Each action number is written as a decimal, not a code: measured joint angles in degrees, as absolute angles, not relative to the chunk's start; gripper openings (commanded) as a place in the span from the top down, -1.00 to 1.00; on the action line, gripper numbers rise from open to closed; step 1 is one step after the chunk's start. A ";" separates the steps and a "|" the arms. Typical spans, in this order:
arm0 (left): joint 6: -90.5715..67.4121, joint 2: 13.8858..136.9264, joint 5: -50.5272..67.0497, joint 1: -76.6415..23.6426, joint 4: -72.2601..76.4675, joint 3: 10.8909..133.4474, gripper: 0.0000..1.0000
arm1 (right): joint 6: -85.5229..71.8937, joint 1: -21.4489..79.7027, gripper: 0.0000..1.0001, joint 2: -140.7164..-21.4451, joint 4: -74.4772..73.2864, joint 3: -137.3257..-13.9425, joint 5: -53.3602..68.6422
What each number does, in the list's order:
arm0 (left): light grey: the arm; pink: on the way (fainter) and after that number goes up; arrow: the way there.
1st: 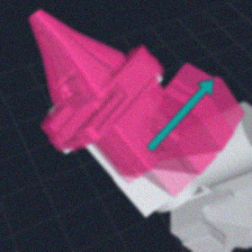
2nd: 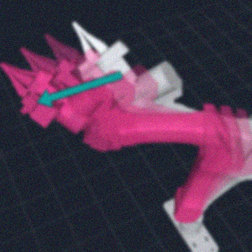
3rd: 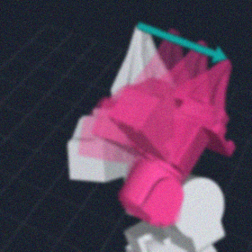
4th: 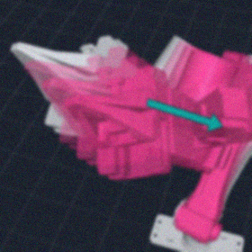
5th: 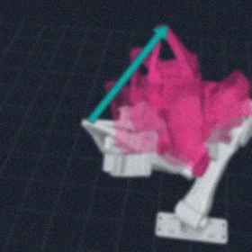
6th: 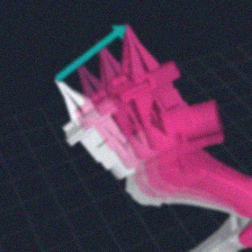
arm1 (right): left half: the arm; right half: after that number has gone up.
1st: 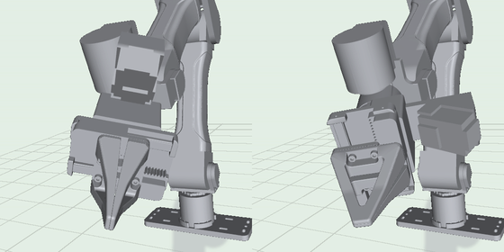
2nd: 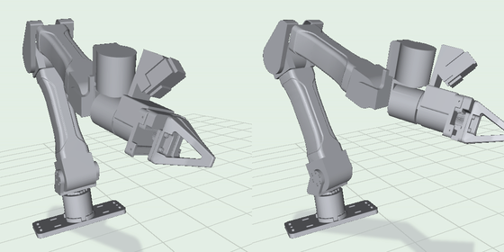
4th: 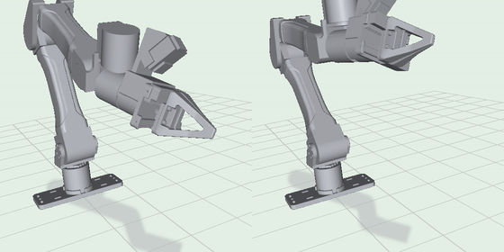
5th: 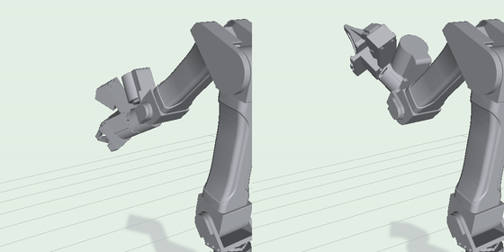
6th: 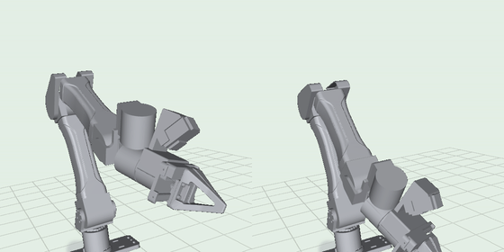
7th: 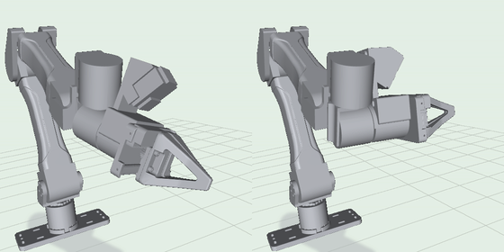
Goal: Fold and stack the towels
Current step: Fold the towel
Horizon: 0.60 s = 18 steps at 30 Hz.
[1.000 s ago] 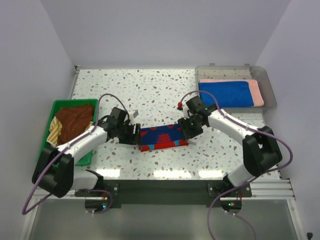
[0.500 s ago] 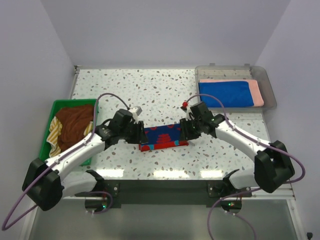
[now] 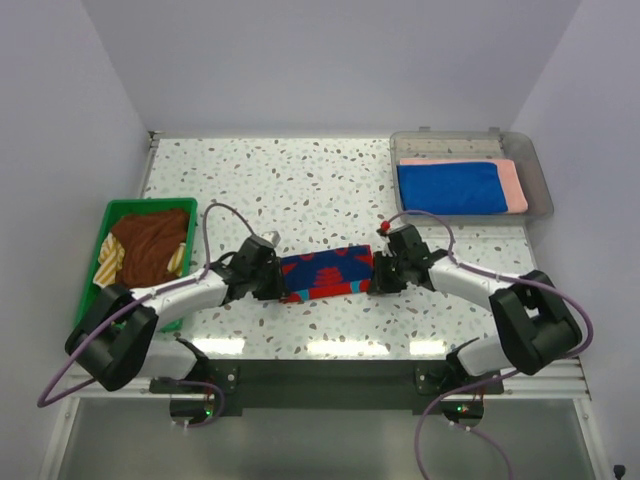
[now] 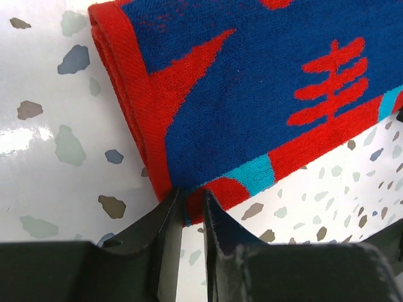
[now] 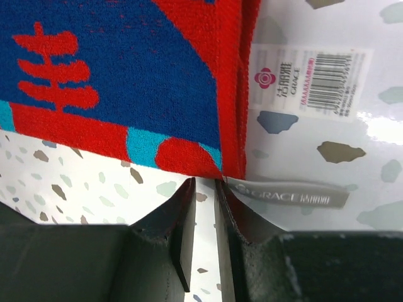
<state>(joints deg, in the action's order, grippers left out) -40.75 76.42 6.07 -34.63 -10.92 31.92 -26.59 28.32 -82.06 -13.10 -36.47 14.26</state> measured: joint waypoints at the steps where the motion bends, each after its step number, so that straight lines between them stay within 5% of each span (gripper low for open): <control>1: -41.01 76.36 5.72 -34.63 -10.72 31.83 0.51 | -26.65 28.14 0.55 -81.76 -12.97 -36.25 13.96; 11: -41.10 71.40 1.32 -34.68 -18.57 36.18 -0.28 | -26.09 27.79 0.33 -75.26 -19.75 -42.68 13.13; 18: -39.55 71.20 -3.05 -34.11 -21.04 47.11 0.00 | -25.65 27.73 0.38 -78.96 -18.39 -54.65 14.83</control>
